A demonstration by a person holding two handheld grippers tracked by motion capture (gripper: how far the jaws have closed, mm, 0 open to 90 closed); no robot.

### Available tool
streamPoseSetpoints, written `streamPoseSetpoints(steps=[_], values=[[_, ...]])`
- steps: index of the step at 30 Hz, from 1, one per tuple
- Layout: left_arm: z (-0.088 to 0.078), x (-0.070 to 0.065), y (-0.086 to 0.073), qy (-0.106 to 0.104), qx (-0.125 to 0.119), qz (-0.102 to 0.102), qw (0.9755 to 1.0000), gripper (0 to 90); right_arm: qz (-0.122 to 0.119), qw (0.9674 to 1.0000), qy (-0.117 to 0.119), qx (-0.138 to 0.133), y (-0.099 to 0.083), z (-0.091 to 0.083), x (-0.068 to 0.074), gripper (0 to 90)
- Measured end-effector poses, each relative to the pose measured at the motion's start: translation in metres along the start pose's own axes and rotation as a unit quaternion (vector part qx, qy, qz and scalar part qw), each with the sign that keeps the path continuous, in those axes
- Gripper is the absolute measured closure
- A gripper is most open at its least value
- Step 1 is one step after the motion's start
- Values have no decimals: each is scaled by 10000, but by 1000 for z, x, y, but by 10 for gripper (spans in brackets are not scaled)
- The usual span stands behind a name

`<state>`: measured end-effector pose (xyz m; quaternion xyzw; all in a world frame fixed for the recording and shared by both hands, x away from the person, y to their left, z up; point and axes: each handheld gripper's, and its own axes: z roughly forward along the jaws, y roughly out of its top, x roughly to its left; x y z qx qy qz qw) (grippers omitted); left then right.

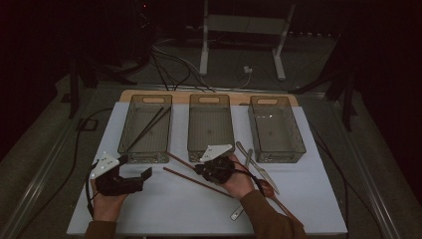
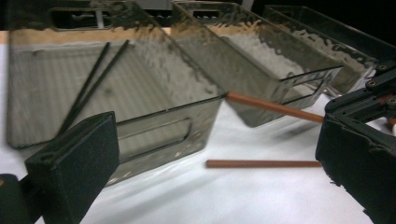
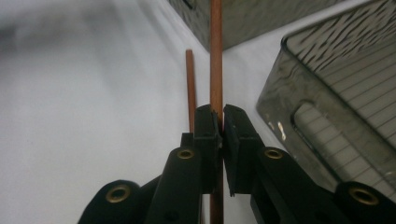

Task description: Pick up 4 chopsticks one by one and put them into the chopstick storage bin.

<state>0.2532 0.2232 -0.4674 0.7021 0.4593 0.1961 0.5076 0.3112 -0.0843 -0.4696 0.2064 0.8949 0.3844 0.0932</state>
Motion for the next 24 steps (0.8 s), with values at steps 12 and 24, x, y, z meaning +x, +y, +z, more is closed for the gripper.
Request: streamPoseSetpoints(steps=[12,24], values=[[26,-29,6,-527,213,-29,9984,17,74,9994,63,-341,7,-16,6,850],[46,-36,18,-1056,-80,-660,9922,436,-20,9962,203,-847,21,-18,21,850]])
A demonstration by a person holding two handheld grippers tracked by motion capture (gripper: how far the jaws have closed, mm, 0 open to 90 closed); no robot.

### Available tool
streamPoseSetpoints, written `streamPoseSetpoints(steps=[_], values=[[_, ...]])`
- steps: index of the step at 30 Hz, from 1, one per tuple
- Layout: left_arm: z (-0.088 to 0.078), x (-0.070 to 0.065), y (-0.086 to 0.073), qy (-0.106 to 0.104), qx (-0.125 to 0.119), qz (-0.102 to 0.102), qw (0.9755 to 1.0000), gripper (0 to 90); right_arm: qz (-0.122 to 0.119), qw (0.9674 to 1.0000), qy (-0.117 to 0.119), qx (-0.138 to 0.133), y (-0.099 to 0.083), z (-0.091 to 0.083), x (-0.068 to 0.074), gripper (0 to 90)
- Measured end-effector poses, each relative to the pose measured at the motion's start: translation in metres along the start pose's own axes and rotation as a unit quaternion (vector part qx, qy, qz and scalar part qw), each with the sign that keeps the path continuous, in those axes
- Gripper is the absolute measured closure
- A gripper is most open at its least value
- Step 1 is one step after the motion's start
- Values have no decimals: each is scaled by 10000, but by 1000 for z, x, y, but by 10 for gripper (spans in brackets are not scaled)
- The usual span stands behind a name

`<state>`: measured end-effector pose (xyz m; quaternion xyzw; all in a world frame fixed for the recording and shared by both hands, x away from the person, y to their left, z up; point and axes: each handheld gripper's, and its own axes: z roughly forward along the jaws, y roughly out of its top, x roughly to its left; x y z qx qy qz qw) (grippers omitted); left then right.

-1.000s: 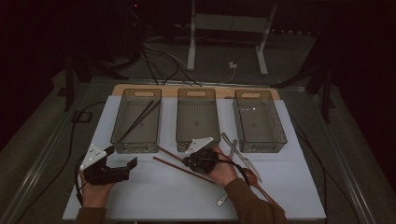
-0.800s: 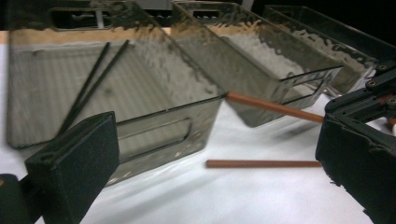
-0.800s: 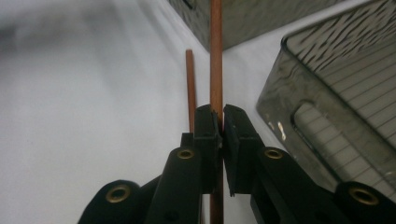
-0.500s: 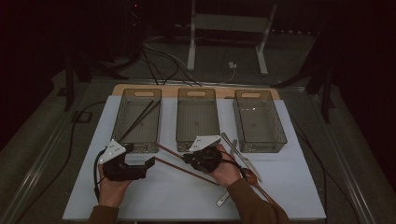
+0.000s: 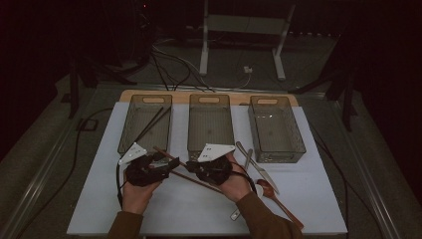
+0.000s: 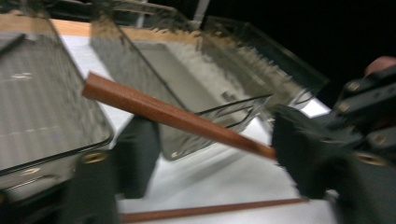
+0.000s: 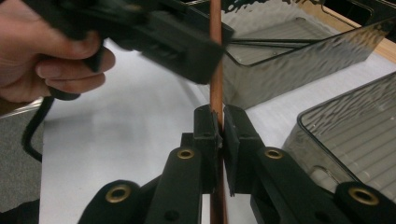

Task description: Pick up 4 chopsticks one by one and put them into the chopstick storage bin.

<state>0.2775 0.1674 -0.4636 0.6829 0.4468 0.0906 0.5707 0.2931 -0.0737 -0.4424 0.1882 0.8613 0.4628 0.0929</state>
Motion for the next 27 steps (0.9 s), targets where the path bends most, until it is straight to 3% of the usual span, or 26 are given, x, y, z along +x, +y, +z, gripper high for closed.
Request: streamPoseSetpoints(steps=[1,3,6,10,14,18,20,24,27], values=[[0,0,0,0,0,0,10000,504,-15,10000,15,-2,0,1,1,850],[1,-1,0,-192,-36,-39,9998,608,-1,10000,31,-44,0,2,2,850],[0,-3,2,-394,-81,-83,9992,712,24,10000,42,-87,1,4,4,850],[-2,-4,6,-554,-25,-114,9984,800,98,9998,134,-94,1,8,5,850],[-4,1,9,-707,7,-322,9970,824,117,9996,183,-153,1,10,4,837],[-10,5,12,-724,-7,-509,9961,845,240,9993,225,-146,0,7,0,596],[-13,7,15,-676,-1,-511,9964,854,370,9991,171,-152,-1,5,-4,430],[-22,11,22,-532,79,-521,9972,857,649,9978,-46,-151,-4,0,-13,254],[-30,15,28,-448,95,-535,9975,857,738,9969,-227,-160,-7,-4,-18,191]])
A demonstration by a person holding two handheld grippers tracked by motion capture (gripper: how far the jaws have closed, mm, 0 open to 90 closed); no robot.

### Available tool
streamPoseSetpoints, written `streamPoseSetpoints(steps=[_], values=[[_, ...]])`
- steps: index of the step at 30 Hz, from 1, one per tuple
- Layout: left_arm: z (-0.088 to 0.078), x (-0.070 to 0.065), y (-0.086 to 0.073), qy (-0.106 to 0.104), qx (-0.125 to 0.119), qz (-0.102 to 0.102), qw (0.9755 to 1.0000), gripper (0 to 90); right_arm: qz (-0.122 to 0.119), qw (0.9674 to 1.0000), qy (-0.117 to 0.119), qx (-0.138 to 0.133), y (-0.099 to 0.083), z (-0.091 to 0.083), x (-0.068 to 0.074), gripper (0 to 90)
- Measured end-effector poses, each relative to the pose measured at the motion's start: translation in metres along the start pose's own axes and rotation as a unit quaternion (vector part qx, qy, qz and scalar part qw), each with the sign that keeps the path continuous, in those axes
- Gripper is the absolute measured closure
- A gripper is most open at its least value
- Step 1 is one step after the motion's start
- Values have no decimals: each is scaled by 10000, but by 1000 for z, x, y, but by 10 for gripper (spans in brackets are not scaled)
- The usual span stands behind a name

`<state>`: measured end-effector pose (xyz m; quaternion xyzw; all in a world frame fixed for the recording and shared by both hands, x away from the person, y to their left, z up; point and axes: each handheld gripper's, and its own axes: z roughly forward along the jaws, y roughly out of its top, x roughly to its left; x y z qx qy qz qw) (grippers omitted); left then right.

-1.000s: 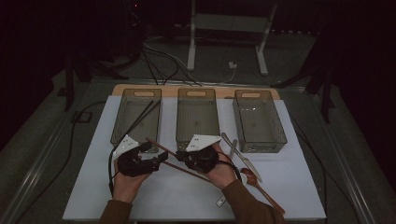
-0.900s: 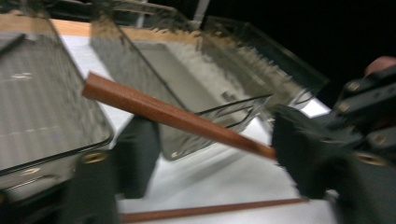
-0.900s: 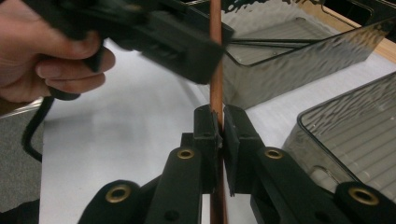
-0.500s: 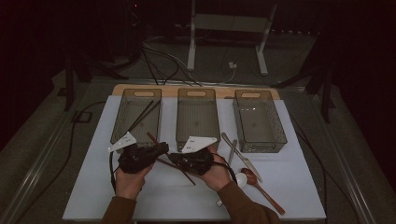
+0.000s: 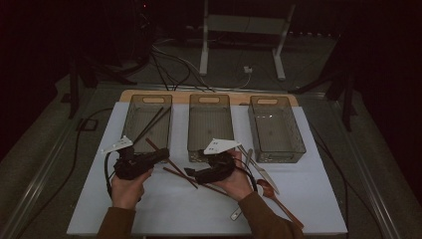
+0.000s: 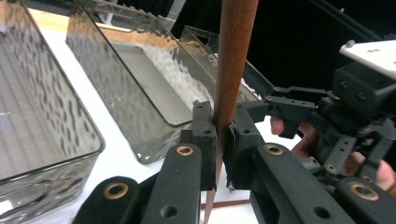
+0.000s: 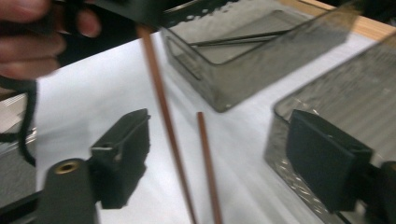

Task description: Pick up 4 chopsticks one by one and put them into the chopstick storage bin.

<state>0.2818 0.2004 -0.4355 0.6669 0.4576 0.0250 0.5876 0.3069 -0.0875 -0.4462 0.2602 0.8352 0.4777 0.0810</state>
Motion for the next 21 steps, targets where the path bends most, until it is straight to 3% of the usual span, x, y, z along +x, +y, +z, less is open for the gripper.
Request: streamPoseSetpoints(steps=[9,15,21], values=[[-24,12,19,436,114,18,9990,857,132,9995,-290,21,-6,-11,-12,132],[-37,24,33,778,149,62,9968,857,184,9992,-368,23,-10,-17,-17,110],[-40,33,48,1040,171,103,9944,856,197,9990,-397,56,-13,-19,-20,110]])
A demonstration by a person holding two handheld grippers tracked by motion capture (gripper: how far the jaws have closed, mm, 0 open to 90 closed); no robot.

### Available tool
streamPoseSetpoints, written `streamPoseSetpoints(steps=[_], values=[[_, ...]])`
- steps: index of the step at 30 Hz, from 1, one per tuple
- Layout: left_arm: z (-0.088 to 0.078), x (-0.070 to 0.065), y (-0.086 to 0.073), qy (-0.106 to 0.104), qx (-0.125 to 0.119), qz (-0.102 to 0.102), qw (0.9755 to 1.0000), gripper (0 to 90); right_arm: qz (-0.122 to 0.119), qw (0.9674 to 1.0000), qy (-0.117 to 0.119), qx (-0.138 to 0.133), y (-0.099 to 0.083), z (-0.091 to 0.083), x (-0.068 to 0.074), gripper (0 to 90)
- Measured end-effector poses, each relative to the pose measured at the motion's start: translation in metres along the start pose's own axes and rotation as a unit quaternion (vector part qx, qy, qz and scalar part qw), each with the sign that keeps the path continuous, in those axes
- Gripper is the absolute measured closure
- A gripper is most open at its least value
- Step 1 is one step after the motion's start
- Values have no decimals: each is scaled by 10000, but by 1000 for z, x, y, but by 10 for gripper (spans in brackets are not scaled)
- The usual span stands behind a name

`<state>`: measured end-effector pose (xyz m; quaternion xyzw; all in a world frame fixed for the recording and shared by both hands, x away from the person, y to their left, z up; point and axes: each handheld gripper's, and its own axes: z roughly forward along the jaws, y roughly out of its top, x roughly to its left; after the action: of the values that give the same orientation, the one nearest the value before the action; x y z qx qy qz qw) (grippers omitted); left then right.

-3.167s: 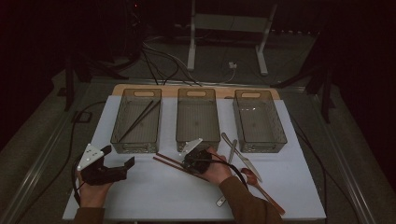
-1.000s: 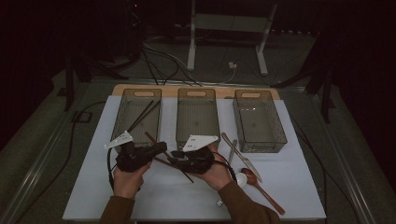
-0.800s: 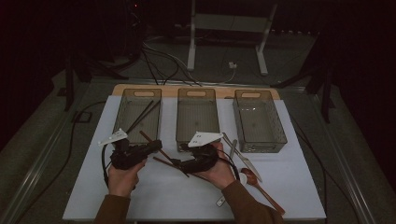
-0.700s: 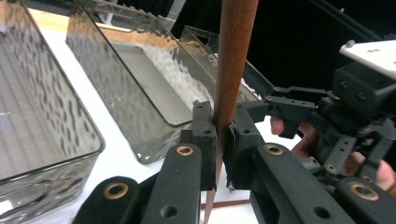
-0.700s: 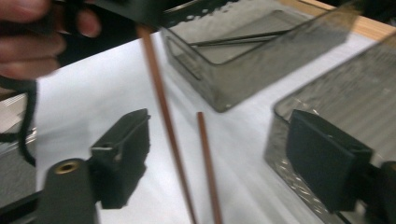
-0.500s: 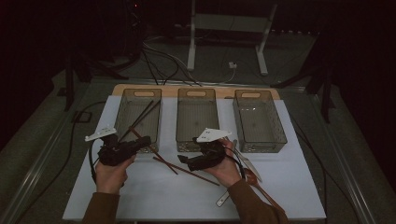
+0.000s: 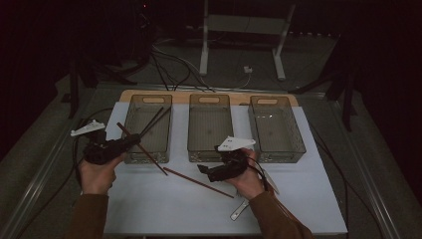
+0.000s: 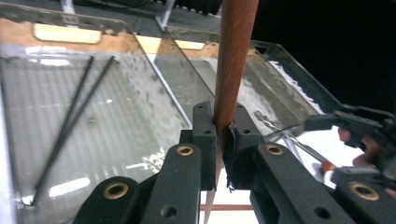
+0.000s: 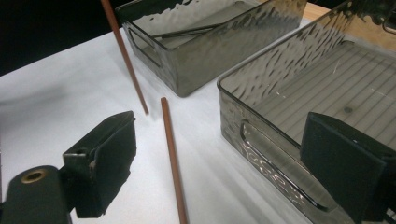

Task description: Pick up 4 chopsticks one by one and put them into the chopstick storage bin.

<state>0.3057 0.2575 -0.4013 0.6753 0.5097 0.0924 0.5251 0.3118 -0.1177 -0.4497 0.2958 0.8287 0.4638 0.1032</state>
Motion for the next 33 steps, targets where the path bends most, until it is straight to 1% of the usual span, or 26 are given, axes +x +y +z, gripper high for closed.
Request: streamPoseSetpoints(steps=[7,8,9,12,13,15,17,20,21,22,23,24,28,29,33], values=[[7,8,14,243,88,67,9996,856,45,10000,-7,-22,-3,-2,-3,109],[7,8,14,243,88,67,9996,856,46,10000,-18,-24,-3,-3,-4,108],[9,10,17,327,87,93,9994,856,60,10000,-21,-21,-4,-4,-4,108],[12,12,20,381,76,103,9992,856,54,10000,-41,-22,-6,-6,-6,108],[15,14,23,405,63,79,9991,855,63,10000,-47,-24,-7,-7,-6,107],[17,15,24,440,63,99,9990,855,86,9999,-56,-39,-8,-9,-8,107],[23,18,29,503,22,105,9987,854,116,9999,-80,-50,-10,-12,-10,106],[30,22,34,539,-43,82,9985,853,130,9998,-126,-50,-14,-15,-13,104],[30,22,34,539,-43,82,9985,852,139,9998,-139,-61,-16,-17,-14,103],[36,23,36,569,-69,88,9983,852,156,9997,-158,-72,-18,-18,-15,103],[36,23,36,569,-69,88,9983,852,145,9997,-187,-65,-19,-20,-16,103],[41,25,38,588,-91,75,9982,851,145,9997,-210,-62,-20,-22,-17,103],[51,28,43,637,-129,39,9979,850,209,9994,-263,-129,-26,-30,-21,103],[51,28,43,637,-129,39,9979,850,232,9992,-280,-144,-28,-32,-21,102],[60,31,46,645,-226,30,9977,849,292,9988,-338,-211,-34,-40,-24,99]])
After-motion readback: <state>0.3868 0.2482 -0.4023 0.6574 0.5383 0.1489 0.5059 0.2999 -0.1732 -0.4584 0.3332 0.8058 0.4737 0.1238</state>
